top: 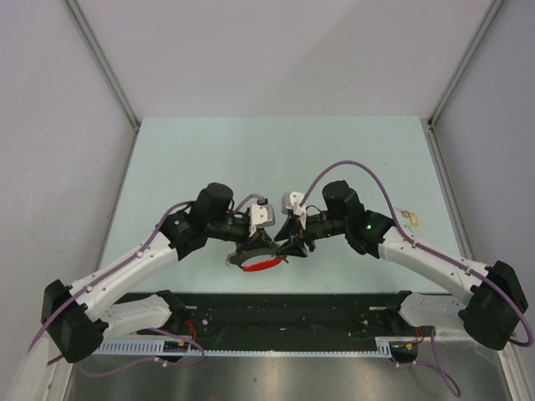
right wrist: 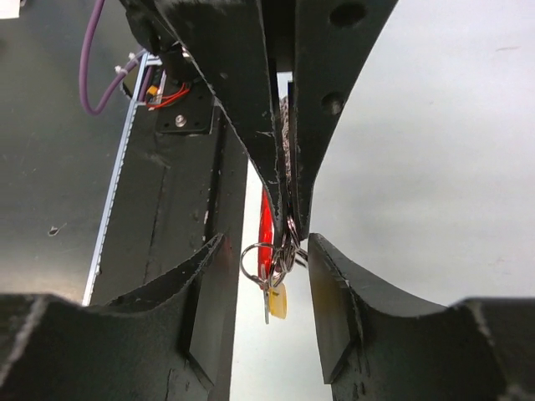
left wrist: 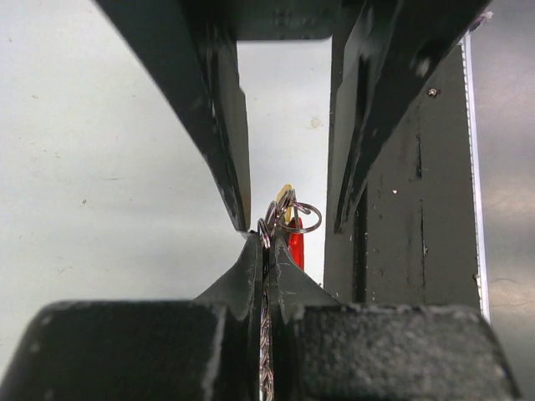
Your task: Put the keys on the keyring
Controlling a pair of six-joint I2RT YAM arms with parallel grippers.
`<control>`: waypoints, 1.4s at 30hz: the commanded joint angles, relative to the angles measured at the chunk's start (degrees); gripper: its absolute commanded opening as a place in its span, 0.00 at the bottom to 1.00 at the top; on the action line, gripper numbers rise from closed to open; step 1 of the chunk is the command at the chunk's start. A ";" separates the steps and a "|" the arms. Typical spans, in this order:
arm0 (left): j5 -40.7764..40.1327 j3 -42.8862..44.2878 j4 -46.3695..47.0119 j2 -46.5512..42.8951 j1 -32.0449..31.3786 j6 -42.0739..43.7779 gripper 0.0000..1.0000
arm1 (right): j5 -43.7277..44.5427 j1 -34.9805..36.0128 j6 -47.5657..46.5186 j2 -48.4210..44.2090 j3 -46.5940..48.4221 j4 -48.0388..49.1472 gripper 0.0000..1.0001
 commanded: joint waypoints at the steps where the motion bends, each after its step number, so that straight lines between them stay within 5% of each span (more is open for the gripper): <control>1: 3.84 3.28 0.96 -0.11 0.16 0.93 0.00 | 0.12 1.06 -0.82 2.23 1.43 2.15 0.46; 8: 4.19 3.37 -0.01 -0.46 0.16 1.46 0.00 | 0.65 1.06 -1.43 3.55 1.43 2.95 0.35; 14: 2.88 3.54 -0.45 -0.81 0.25 1.72 0.00 | 0.91 0.80 -1.61 2.85 1.43 1.89 0.00; 16: 2.44 3.37 -0.01 -1.60 0.68 1.20 0.05 | 0.73 0.45 -1.17 2.59 1.35 1.89 0.00; 20: 1.38 1.79 2.88 -5.11 2.00 -1.51 0.34 | -0.76 -1.30 2.07 1.45 -0.05 5.05 0.00; 24: -1.51 -2.16 9.12 -12.47 2.80 -6.09 0.50 | -1.81 -2.80 6.56 -0.93 -3.13 13.31 0.00; 32: -5.39 -9.72 19.67 -19.88 2.88 -14.36 0.49 | -1.46 -3.51 9.28 -2.69 -6.21 18.85 0.00; 42: -4.95 -13.68 26.70 -16.55 2.71 -16.73 0.22 | 0.12 -3.51 11.92 -3.92 -8.58 24.21 0.00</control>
